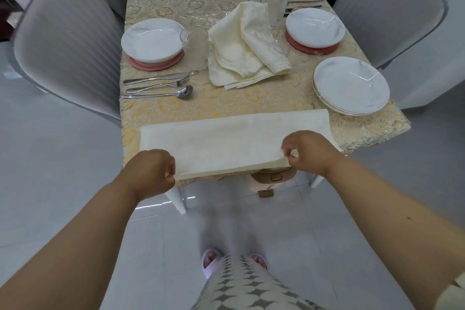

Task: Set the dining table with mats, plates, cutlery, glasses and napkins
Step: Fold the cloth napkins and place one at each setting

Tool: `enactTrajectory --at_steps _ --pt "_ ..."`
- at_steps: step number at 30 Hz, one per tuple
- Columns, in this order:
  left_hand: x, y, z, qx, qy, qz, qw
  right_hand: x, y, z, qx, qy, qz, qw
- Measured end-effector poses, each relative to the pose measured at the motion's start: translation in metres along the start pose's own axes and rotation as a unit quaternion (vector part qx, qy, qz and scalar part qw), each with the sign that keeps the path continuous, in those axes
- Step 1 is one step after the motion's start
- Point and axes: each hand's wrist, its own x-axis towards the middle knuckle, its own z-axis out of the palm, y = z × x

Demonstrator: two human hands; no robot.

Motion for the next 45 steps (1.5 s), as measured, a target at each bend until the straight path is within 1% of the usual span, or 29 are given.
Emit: enactTrajectory --at_steps 6,8,10,12,14,15,16,18,21,24,28,30,31,33,36,39,45 --pt "0.006 -0.003 0.004 0.020 -0.032 -0.020 0.999 0.001 -0.004 0.006 0.009 -0.037 -0.035 0.999" --pt "0.007 -0.004 0.005 0.019 -0.039 -0.032 0.999 0.001 -0.008 0.007 0.014 -0.033 -0.029 0.999" --pt "0.012 -0.003 0.005 -0.004 -0.032 -0.063 0.998 0.008 -0.010 0.004 0.019 -0.013 -0.019 1.000" --pt "0.022 -0.003 0.002 0.002 0.001 -0.075 0.997 0.025 -0.011 -0.001 0.003 0.039 -0.018 0.999" --pt "0.037 -0.002 -0.002 0.032 0.085 -0.055 0.994 0.049 -0.010 -0.007 -0.017 0.089 0.008 0.996" --pt "0.046 -0.002 -0.004 0.039 0.128 -0.051 0.990 0.061 -0.011 -0.011 -0.025 0.095 0.028 0.995" --pt "0.055 0.000 -0.006 0.036 0.152 -0.059 0.986 0.072 -0.012 -0.014 -0.033 0.085 0.048 0.995" --pt "0.073 0.002 -0.011 0.018 0.142 -0.090 0.986 0.093 -0.012 -0.018 -0.044 0.038 0.077 0.995" --pt "0.098 -0.001 -0.015 0.008 0.075 -0.134 0.988 0.114 -0.011 -0.022 -0.048 -0.070 0.121 0.989" --pt "0.118 -0.009 -0.014 0.025 0.007 -0.150 0.988 0.126 -0.003 -0.020 -0.029 -0.157 0.156 0.975" --pt "0.129 -0.017 -0.014 0.042 -0.036 -0.146 0.988 0.133 0.003 -0.022 -0.045 -0.217 0.153 0.963" --pt "0.130 -0.021 -0.015 0.052 -0.051 -0.141 0.987 0.135 0.003 -0.023 -0.045 -0.224 0.148 0.962" --pt "0.131 -0.024 -0.017 0.052 -0.048 -0.137 0.988 0.136 0.003 -0.024 -0.040 -0.217 0.147 0.964" --pt "0.135 -0.027 -0.024 0.046 -0.016 -0.135 0.990 0.142 0.003 -0.026 -0.039 -0.182 0.145 0.972" --pt "0.145 -0.031 -0.032 0.034 0.037 -0.147 0.988 0.155 -0.001 -0.026 -0.069 -0.098 0.137 0.983" --pt "0.148 -0.034 -0.029 0.034 0.069 -0.155 0.985 0.163 -0.007 -0.021 -0.105 -0.013 0.118 0.987" --pt "0.136 -0.033 -0.015 0.066 0.117 -0.163 0.978 0.156 -0.012 -0.007 -0.136 0.025 0.136 0.981"
